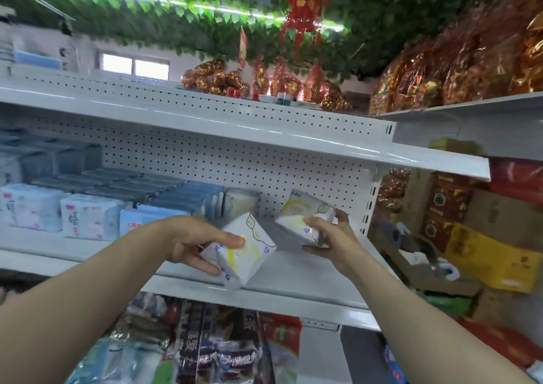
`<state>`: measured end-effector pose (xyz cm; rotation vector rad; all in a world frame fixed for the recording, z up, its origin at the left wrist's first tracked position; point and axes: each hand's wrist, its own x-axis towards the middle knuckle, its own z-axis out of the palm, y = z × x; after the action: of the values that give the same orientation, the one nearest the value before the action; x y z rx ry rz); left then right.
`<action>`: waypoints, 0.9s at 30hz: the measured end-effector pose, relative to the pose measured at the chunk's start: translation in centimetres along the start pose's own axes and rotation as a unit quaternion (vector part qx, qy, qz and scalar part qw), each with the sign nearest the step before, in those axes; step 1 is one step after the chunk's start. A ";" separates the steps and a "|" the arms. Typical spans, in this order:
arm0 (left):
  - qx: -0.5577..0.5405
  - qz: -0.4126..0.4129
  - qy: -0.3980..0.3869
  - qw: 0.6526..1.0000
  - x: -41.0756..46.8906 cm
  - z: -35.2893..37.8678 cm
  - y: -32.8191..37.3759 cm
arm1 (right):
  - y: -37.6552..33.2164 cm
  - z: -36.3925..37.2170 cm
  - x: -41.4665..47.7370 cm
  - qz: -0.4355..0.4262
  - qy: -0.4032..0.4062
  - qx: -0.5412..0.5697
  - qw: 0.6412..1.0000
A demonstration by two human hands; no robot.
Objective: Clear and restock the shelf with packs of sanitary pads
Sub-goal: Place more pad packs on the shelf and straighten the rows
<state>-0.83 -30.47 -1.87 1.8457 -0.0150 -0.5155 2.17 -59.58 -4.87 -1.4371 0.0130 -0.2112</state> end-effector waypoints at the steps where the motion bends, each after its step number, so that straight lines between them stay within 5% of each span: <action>1: 0.004 -0.007 0.004 1.000 0.1 0.3 0.0 | 0.1 -0.3 0.2 0.002 -0.010 -0.005 1.000; 14: 0.133 -0.036 -0.011 0.990 4.8 -1.1 2.9 | 1.1 -0.3 3.4 -0.006 0.006 -0.097 0.995; 27: 0.356 0.028 -0.115 0.927 8.6 -3.4 4.7 | 1.0 0.3 7.0 -0.024 -0.019 -0.257 0.966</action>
<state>9.27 -31.22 0.37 2.4667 -0.4695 -0.7494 9.20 -60.26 -5.02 -1.9618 0.0009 -0.2306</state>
